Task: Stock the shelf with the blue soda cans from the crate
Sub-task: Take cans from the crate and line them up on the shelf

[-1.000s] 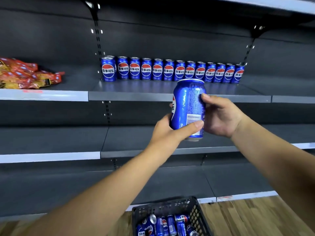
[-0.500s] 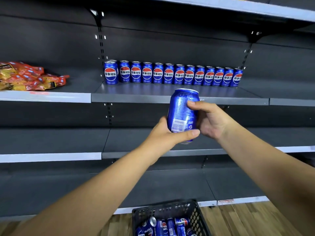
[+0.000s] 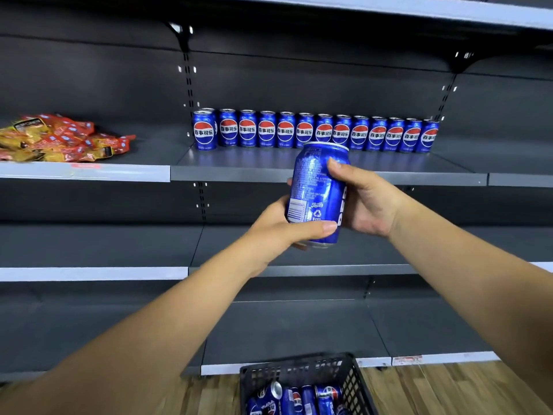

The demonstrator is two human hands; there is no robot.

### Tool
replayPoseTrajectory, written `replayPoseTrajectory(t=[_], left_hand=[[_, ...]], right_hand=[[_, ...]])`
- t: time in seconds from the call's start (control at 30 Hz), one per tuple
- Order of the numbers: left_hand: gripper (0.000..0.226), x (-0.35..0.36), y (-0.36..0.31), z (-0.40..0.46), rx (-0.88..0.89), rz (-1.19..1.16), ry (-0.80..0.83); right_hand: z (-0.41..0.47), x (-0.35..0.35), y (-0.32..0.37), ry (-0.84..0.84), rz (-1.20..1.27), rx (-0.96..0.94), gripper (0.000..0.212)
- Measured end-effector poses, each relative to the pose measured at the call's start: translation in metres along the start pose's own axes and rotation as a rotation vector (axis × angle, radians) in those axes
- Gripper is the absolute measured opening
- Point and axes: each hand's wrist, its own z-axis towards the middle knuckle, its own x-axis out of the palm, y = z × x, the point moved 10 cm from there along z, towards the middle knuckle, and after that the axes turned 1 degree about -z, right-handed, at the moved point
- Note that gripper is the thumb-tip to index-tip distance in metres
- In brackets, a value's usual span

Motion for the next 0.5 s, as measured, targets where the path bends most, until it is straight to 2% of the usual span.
replayPoseTrajectory(t=[0.17,0.27,0.33,0.4,0.5], left_hand=[[0.049,0.003,0.007,0.001,-0.061,0.058,0.063],[0.029,0.003,0.001,0.003,-0.042,0.070,0.027],[0.037,0.002,0.003,0.007,-0.005,0.073,-0.018],[0.045,-0.004,0.006,0.007,-0.002,0.069,-0.086],[0.034,-0.009,0.008,0.005,-0.024,-0.031,-0.074]], right_hand=[[0.001,-0.008,-0.001,-0.154,-0.045,-0.027,0.042],[0.002,-0.020,-0.002,-0.319,-0.048,-0.061,0.072],[0.002,-0.020,-0.005,-0.363,-0.053,-0.076,0.082],[0.003,-0.018,-0.005,-0.357,-0.041,-0.079,0.079],[0.005,-0.010,-0.004,-0.214,-0.055,-0.067,0.062]])
